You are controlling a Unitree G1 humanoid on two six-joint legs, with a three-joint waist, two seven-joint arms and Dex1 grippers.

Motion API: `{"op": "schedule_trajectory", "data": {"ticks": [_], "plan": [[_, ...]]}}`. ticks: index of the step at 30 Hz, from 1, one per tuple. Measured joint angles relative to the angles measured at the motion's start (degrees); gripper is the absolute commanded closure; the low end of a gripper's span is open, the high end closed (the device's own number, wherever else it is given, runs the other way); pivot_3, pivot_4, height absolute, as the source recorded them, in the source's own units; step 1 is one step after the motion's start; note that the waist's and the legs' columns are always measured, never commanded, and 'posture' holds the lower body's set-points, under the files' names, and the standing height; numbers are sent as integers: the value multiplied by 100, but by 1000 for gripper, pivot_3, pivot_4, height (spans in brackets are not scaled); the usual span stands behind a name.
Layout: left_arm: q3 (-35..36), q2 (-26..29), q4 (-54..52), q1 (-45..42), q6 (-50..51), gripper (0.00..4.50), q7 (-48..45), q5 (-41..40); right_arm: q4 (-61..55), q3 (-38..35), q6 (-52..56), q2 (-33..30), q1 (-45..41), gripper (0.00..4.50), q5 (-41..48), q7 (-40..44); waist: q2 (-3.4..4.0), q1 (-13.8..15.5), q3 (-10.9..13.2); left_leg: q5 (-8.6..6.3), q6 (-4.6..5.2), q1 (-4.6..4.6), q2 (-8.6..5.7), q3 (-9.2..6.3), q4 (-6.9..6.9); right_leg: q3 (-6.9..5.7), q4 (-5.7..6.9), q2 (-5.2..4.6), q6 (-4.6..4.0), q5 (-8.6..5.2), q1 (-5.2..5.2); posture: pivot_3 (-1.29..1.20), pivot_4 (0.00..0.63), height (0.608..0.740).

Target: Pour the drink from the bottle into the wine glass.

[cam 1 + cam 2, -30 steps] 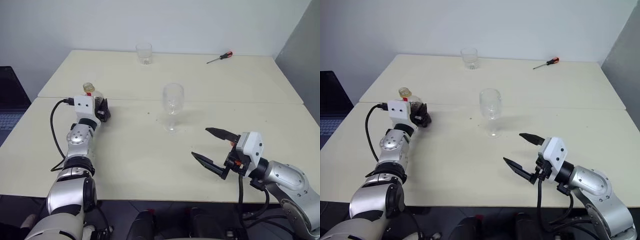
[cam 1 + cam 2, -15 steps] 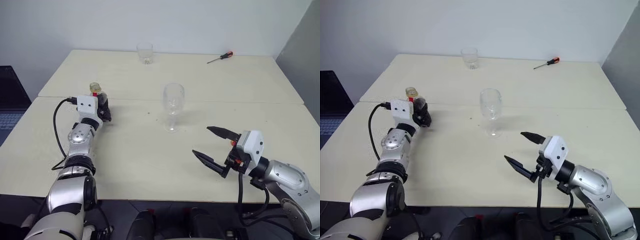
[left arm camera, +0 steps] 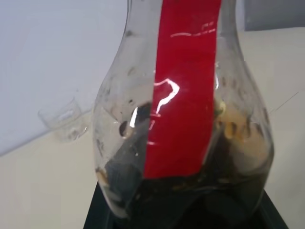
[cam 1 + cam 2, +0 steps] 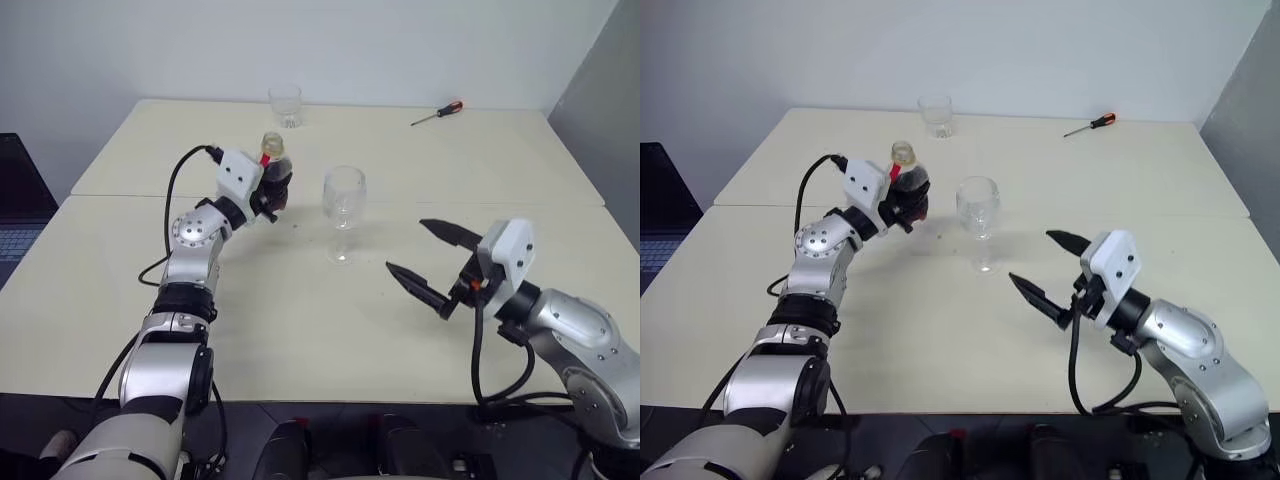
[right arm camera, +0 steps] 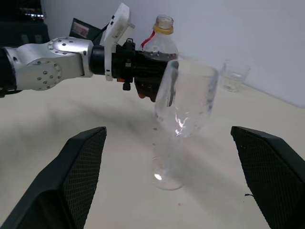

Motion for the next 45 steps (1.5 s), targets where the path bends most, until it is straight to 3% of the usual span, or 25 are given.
{"op": "schedule_trajectory", "data": {"ticks": [5,20,27,45], "plan": [[-118,-1,246,-424,-130,3341,-307,32,189,26,369,111,-527,0,10,-221,0,3,0,0,0,-12,-5,0,4,1,0,3,0,0,-7,0,150,740],[-627,282,1503,-1408,-1414,3341,-913,723,532,194,671,278,-1046,0,-30,-401,0,-2,0,1,2,-44,-5,-3,14,-10,4,8,0,1,-28,0,150,740],[-973,490,1903,-1622,-2121,3341,-872,1255,562,194,1061,441,-1317,0,68,-605,1,-4,0,1,1,-96,-7,1,39,8,52,7,-1,1,-104,0,150,740],[-1666,931,2391,-2217,-3245,3341,-12,2553,639,211,1101,473,-1418,0,69,-655,1,-5,1,-1,4,-111,-8,6,82,3,81,13,0,0,-109,0,150,740]]}}
